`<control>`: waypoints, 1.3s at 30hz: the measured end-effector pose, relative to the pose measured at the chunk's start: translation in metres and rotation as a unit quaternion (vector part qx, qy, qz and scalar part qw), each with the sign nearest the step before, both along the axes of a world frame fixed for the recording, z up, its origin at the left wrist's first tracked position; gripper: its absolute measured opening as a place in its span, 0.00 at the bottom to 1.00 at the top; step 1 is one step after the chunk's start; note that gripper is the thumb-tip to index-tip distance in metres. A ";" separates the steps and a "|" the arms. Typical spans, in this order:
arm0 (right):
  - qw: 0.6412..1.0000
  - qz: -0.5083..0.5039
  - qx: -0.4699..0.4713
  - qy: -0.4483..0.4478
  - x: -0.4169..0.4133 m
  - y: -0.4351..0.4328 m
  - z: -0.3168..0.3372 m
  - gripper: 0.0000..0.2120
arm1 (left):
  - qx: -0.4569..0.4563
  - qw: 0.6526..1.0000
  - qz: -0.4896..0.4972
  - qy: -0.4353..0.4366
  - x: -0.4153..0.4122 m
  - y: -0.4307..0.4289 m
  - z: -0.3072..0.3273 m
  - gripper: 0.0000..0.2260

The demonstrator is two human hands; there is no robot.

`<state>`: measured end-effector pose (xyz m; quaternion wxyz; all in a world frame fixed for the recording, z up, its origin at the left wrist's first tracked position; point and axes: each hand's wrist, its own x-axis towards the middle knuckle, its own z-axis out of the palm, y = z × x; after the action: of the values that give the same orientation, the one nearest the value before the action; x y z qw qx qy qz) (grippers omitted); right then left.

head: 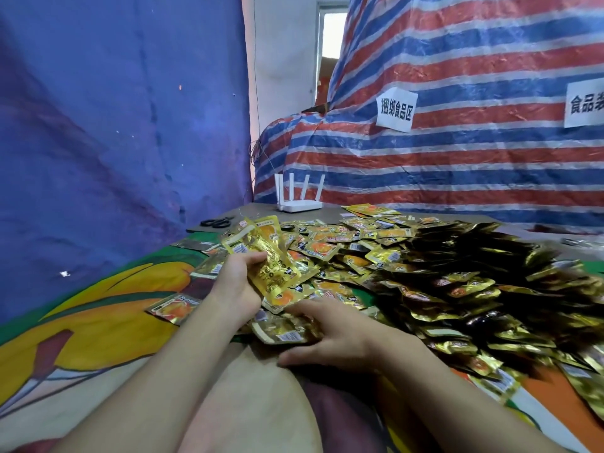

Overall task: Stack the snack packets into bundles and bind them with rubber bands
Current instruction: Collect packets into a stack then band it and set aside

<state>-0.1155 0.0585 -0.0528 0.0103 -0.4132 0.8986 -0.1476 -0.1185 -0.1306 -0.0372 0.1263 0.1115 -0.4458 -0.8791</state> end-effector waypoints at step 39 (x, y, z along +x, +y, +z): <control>0.723 -0.230 -0.649 0.056 0.002 -0.006 0.019 0.12 | -0.435 0.891 -0.101 0.077 0.020 0.074 -0.016 0.15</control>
<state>-0.1134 0.0528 -0.0342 -0.3447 -0.1070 0.6495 -0.6692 -0.0985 -0.0564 -0.0532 0.1067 -0.0680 -0.7816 -0.6108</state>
